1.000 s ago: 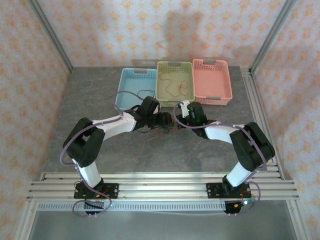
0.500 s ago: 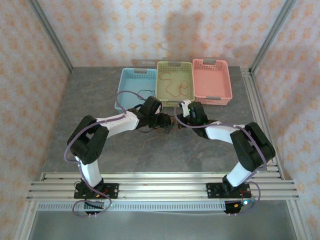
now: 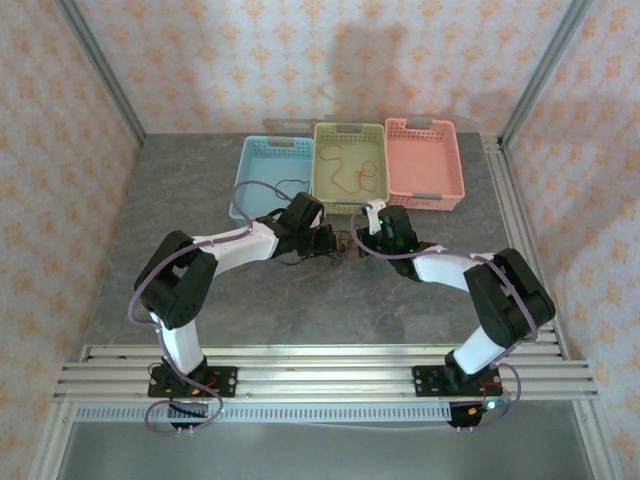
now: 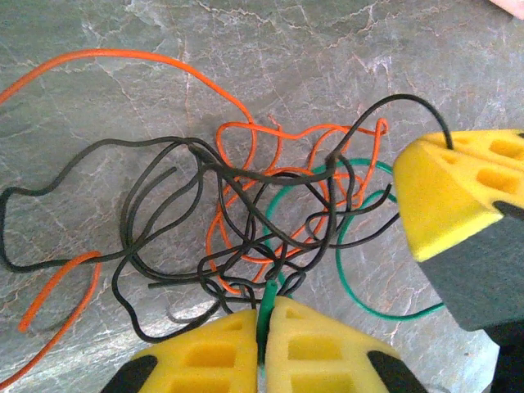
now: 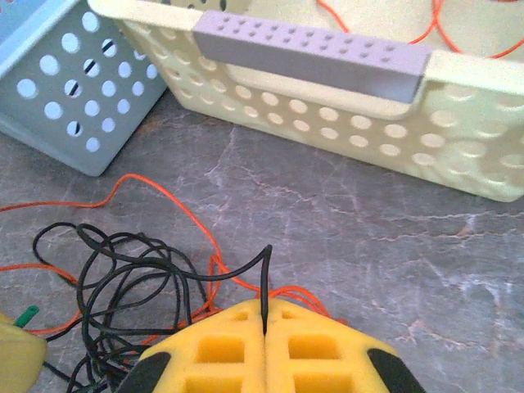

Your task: Untangle the cables

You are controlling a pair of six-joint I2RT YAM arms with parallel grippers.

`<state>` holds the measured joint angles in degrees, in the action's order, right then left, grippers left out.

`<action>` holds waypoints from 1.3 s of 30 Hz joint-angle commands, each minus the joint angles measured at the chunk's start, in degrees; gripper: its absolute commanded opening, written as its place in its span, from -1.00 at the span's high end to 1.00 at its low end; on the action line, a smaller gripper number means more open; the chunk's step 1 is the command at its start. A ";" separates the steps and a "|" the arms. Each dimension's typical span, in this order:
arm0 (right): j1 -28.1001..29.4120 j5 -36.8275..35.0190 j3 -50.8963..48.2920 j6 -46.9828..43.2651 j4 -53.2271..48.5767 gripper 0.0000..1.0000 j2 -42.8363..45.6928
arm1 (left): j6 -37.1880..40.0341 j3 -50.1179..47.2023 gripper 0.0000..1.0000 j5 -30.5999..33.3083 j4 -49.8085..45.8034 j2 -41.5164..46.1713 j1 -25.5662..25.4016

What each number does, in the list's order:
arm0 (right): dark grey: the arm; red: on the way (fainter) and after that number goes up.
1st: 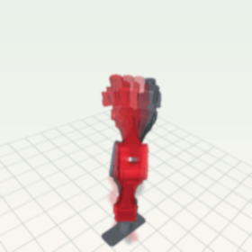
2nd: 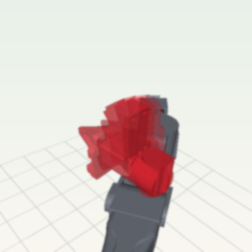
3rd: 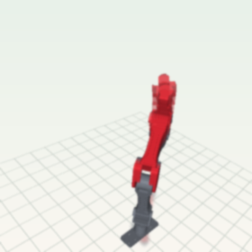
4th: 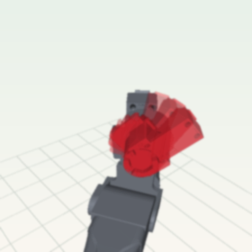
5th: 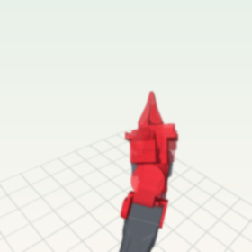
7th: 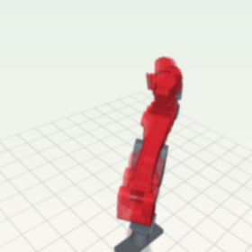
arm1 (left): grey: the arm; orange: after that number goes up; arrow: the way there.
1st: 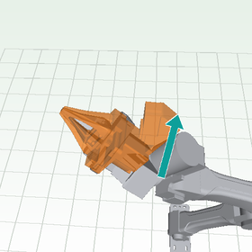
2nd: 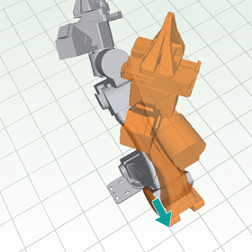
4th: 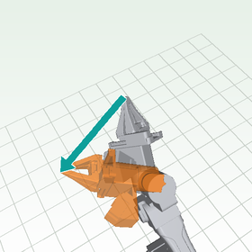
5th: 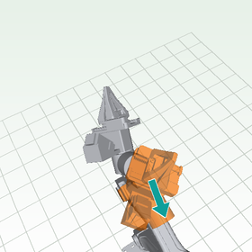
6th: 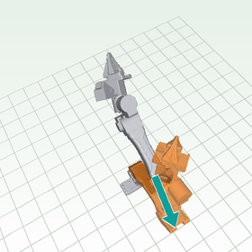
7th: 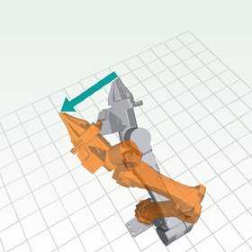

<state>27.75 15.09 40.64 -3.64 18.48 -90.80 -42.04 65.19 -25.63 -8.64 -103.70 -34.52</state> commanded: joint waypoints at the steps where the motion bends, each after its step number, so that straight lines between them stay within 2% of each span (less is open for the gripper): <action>1: -0.79 -5.73 -1.09 0.40 1.60 1.00 2.11 | 0.29 1.61 0.91 -0.04 -1.43 -0.55 -0.37; 4: -1.77 -9.01 -1.74 1.23 1.77 1.00 3.08 | 0.30 1.66 1.00 0.03 -1.51 -0.54 -0.38; 11: -5.59 -16.67 -5.04 5.81 4.10 1.00 6.87 | 1.36 2.09 1.00 0.99 -2.71 -0.20 -0.28; 19: -12.05 -18.86 -12.27 14.33 11.73 1.00 13.09 | 4.27 1.70 1.00 6.83 -5.72 1.88 1.46; 29: -16.01 -23.88 -18.51 20.89 17.41 1.00 19.18 | -1.77 -6.17 1.00 8.19 0.49 6.21 7.25; 36: -16.16 -29.22 -21.28 21.61 19.61 1.00 22.64 | -2.69 -11.62 1.00 16.15 2.47 13.38 8.19; 39: -16.16 -31.60 -22.86 21.22 20.87 1.00 25.16 | -2.36 -12.27 1.00 17.71 2.26 14.59 8.68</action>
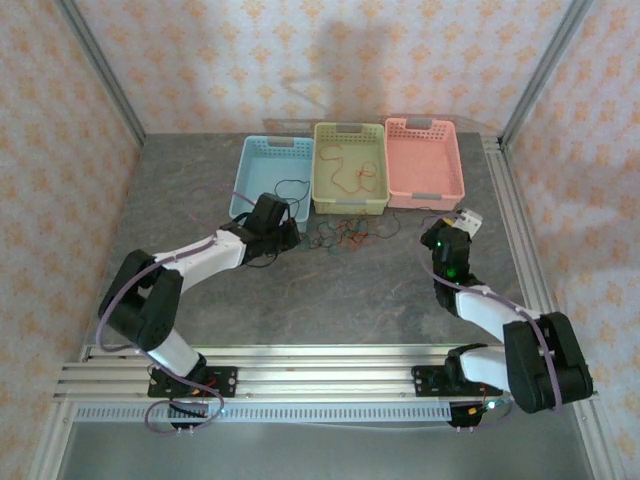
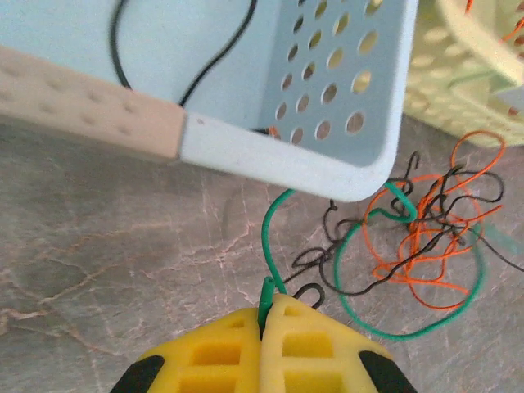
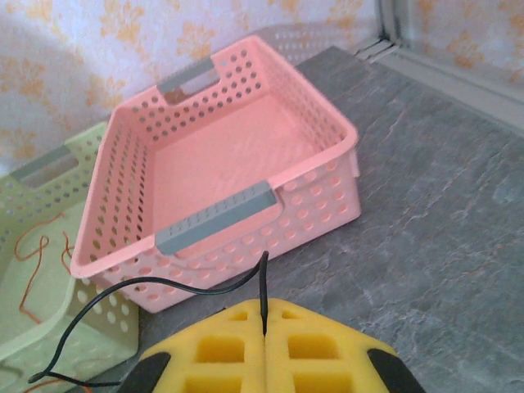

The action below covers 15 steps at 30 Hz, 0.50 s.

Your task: Untangle the cables

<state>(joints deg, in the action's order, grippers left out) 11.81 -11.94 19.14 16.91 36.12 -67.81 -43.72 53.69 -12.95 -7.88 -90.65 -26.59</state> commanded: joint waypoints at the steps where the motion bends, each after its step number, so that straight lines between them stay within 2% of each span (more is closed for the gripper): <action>1: -0.21 -4.91 -1.73 0.42 3.79 1.00 2.48 | -0.74 -0.73 1.00 5.20 1.39 1.53 0.88; 10: -0.23 -7.94 -4.19 -0.11 6.28 1.00 5.58 | -1.67 -1.13 1.00 3.93 2.37 0.44 1.71; 15: -0.22 -4.09 -3.66 -2.98 6.95 1.00 7.52 | -1.71 -1.06 1.00 3.24 2.74 -0.35 1.86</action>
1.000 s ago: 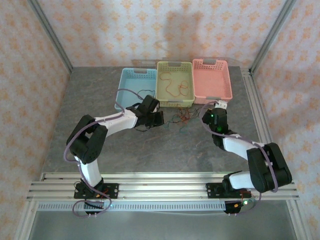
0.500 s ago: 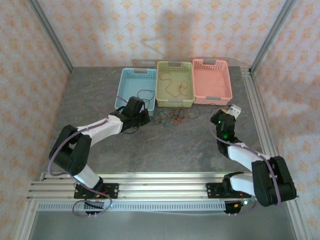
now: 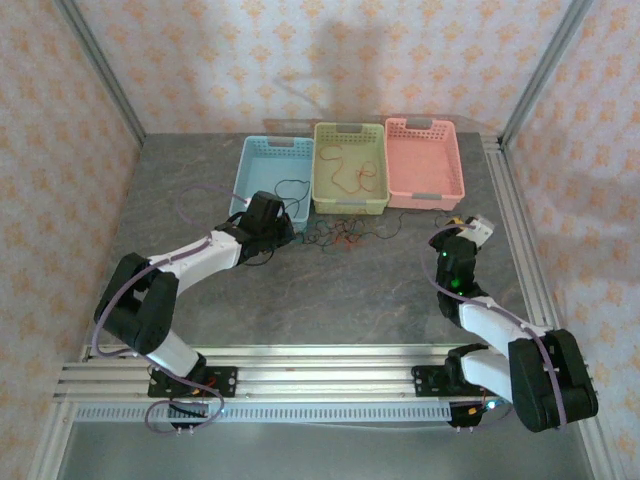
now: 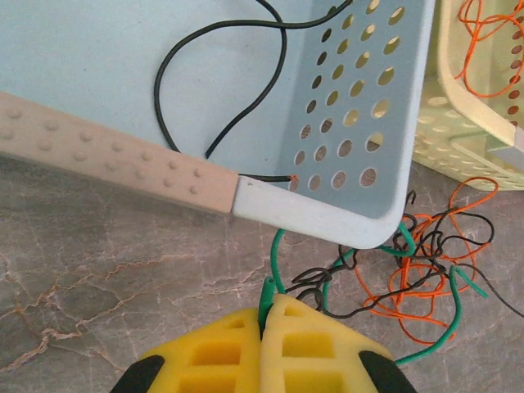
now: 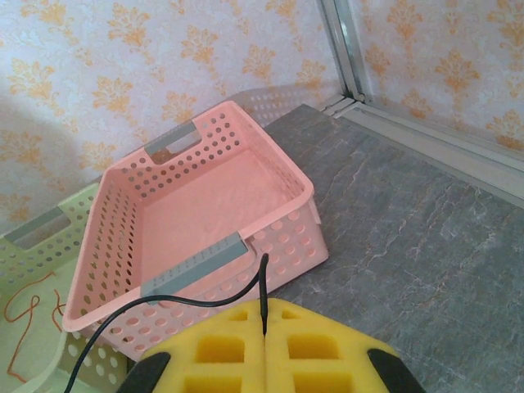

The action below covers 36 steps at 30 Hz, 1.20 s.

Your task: Untangle the cables

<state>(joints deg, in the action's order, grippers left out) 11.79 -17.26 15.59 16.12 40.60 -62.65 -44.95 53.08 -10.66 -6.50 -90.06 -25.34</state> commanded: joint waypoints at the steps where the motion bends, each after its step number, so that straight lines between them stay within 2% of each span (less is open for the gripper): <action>1: -0.25 2.08 1.06 -2.12 -0.52 1.00 4.35 | -0.53 -0.45 1.00 0.79 1.50 -1.10 0.56; 4: -0.19 3.84 6.92 -2.16 -9.88 1.00 10.69 | -0.67 -0.42 1.00 0.31 1.81 -1.67 0.61; 7: -0.21 7.17 17.60 -4.00 -19.10 1.00 14.25 | -0.66 -0.19 1.00 -0.07 1.86 -2.05 0.56; 17: -0.20 13.63 56.95 -5.76 -33.16 1.00 9.60 | -0.67 -0.17 1.00 -0.51 2.04 -2.35 0.65; 22: -0.22 17.31 70.11 -3.92 -36.53 1.00 4.16 | -0.58 0.07 1.00 -0.95 1.93 -2.68 0.71; 28: -0.19 22.93 78.71 1.91 -34.43 1.00 0.32 | -0.51 0.36 1.00 -1.43 1.93 -3.13 0.66; 31: -0.19 28.47 82.66 4.41 -34.80 1.00 -2.81 | -0.49 0.62 1.00 -1.83 1.75 -3.45 0.66; 36: -0.21 32.66 84.00 8.10 -25.90 1.00 -4.86 | -0.49 0.35 1.00 -1.84 2.03 -3.27 0.74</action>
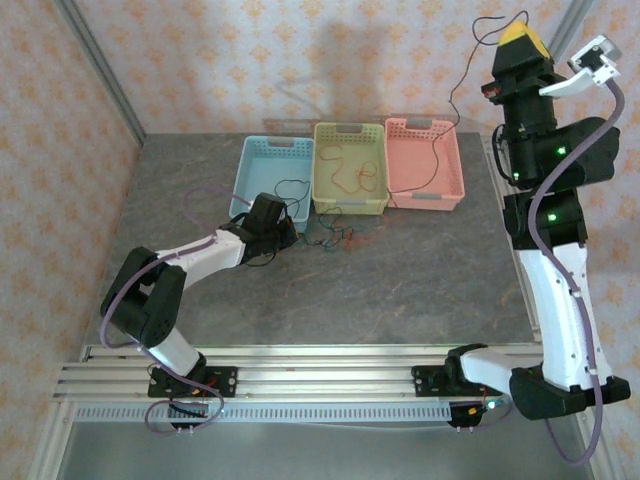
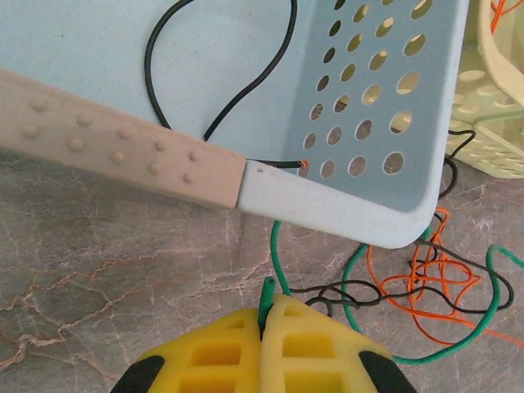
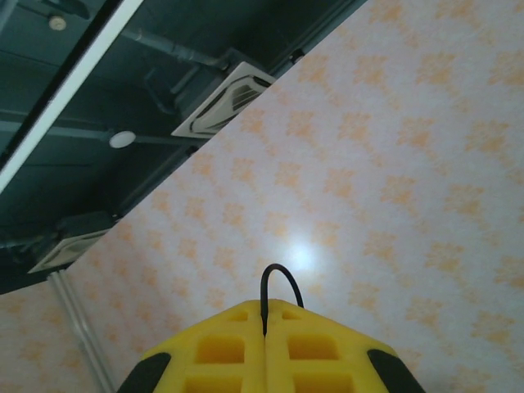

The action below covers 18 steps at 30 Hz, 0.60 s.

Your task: Untangle the cables

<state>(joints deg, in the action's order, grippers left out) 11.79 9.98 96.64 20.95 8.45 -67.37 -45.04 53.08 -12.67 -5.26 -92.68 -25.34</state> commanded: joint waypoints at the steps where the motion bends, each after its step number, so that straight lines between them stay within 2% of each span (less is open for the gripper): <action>1: -0.19 5.37 3.97 3.75 7.07 1.00 -0.79 | -0.40 0.47 1.00 0.09 0.77 -0.73 0.80; 10: -0.20 8.28 19.69 15.75 14.76 1.00 -10.63 | -0.25 0.78 1.00 -0.40 0.62 -1.25 0.78; 18: -0.26 5.48 57.37 20.15 3.87 1.00 -23.91 | -0.23 0.97 1.00 -0.72 0.44 -1.48 0.76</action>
<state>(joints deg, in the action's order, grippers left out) 11.79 15.94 144.22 37.95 13.87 -90.35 -45.01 53.10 -13.30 -5.13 -93.21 -24.97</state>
